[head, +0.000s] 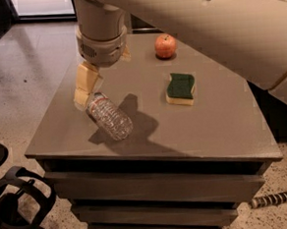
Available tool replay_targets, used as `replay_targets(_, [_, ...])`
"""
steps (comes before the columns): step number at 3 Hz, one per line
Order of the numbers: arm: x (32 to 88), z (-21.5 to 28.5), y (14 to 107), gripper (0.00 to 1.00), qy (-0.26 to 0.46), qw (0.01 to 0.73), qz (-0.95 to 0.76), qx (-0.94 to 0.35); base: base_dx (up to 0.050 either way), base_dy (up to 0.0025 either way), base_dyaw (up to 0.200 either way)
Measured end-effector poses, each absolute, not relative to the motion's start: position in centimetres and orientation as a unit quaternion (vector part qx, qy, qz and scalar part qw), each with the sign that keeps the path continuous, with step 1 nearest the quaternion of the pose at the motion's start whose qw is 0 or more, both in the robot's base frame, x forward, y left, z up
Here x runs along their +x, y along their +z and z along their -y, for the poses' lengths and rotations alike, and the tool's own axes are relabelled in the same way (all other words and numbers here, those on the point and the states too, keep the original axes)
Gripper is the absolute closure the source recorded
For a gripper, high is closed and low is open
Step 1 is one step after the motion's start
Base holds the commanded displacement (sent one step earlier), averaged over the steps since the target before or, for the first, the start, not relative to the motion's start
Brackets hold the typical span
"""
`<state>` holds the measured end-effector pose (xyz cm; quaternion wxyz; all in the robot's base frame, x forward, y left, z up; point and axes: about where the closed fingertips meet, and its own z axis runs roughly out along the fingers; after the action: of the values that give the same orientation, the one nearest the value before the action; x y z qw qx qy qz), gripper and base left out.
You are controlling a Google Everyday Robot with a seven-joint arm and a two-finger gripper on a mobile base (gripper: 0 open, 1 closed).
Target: Place water bottle upright
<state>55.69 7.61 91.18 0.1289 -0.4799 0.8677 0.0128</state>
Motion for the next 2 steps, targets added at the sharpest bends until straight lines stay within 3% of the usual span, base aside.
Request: replay_targets(2, [55.6,-5.0,89.0,0.00,0.017,0.119,-0.891,-0.439,0.000,0.00000,0.000])
